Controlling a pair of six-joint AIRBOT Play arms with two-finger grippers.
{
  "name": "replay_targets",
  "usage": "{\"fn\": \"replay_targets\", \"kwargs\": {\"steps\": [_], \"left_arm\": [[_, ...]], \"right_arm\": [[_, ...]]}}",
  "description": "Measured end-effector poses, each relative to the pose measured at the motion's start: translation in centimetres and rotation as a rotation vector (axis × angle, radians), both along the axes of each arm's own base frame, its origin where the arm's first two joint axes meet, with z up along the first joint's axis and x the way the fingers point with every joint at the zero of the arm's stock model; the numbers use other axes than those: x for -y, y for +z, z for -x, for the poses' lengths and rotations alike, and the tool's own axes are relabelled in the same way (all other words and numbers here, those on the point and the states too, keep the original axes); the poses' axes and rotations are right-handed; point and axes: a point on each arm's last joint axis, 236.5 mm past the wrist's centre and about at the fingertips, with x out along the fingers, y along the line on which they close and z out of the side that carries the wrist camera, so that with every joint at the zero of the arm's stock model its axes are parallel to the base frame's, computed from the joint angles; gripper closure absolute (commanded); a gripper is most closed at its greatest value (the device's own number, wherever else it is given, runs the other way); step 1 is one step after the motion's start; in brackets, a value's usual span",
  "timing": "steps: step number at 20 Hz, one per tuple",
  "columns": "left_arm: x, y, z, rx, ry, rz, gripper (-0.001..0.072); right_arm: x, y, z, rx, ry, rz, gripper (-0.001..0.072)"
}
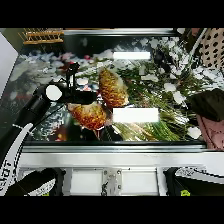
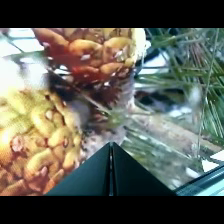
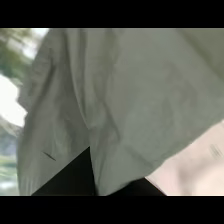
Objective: Fold the clothes and pants, and hang the long-sleeved shirts on hangers.
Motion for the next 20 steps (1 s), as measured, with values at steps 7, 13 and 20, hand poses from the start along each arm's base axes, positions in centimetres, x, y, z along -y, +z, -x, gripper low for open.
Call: {"fn": "replay_targets", "kwargs": {"steps": [7, 13, 20], "left_arm": [[0.0, 0.0, 0.1, -0.003, -0.001, -0.001, 0.0703], [0.0, -0.1, 0.2, -0.007, -0.004, -0.002, 0.0703], [0.0, -0.1, 0.2, -0.008, -0.004, -0.003, 0.0702]], "right_arm": [[-3.2, -5.2, 6.7, -0.216, -0.063, -0.066, 0.0112], [-3.4, -2.3, 8.4, -0.2, -0.079, 0.03, 0.0059], [-11.6, 9.5, 1.4, 0.161, 0.206, 0.284, 0.0059]]}}
